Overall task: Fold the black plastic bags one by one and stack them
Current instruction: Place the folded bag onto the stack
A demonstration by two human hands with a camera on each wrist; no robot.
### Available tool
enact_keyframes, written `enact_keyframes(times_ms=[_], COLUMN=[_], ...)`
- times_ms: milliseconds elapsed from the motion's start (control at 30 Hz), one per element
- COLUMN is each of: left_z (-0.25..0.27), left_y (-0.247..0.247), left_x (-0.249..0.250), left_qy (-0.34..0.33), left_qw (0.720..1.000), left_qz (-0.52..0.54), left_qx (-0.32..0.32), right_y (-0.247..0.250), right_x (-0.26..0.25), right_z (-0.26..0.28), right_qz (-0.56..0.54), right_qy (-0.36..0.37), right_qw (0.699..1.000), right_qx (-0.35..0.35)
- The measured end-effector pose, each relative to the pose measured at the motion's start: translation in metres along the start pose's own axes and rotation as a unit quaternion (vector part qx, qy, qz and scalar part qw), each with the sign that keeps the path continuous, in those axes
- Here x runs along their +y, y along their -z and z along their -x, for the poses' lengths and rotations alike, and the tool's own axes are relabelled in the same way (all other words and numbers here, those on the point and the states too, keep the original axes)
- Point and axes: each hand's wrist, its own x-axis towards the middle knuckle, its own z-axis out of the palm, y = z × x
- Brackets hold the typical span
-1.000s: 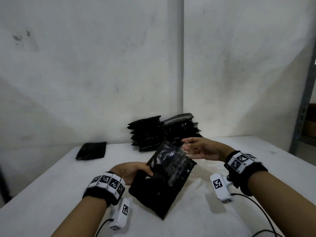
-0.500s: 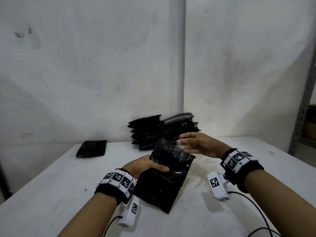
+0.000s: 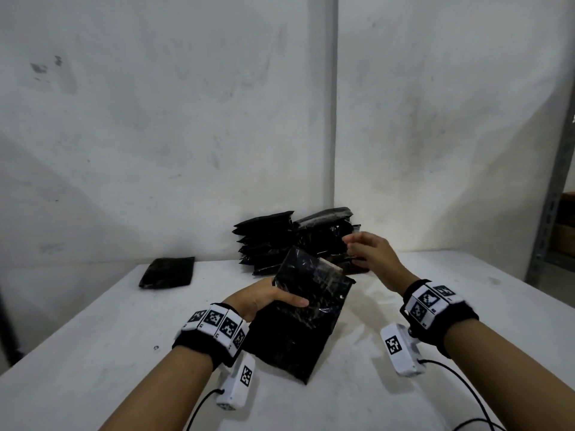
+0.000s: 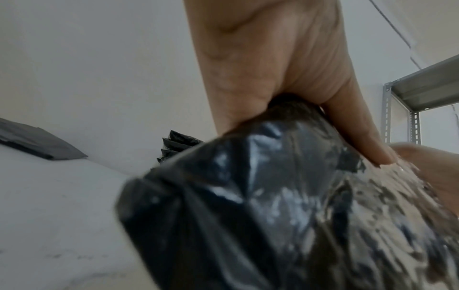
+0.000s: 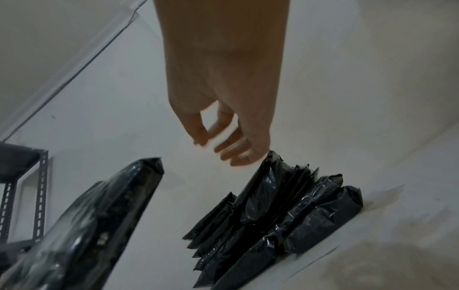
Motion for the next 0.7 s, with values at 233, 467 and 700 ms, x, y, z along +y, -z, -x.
enact_keyframes(times_ms=[233, 467, 700], left_z=[-0.006, -0.006, -0.005], left_y=[0.004, 0.007, 0.012], left_x=[0.006, 0.012, 0.018], left_qy=[-0.002, -0.015, -0.001], left_qw=[1.000, 1.000, 0.998], left_qz=[-0.008, -0.022, -0.064], left_qx=[0.009, 0.010, 0.018], right_y=[-0.015, -0.023, -0.025], right_x=[-0.016, -0.008, -0.014], right_z=[0.020, 0.023, 0.023], right_qz=[0.051, 0.046, 0.043], right_qy=[0.109, 0.069, -0.015], right_qw=[0.991, 0.988, 0.978], right_qx=[-0.059, -0.129, -0.201])
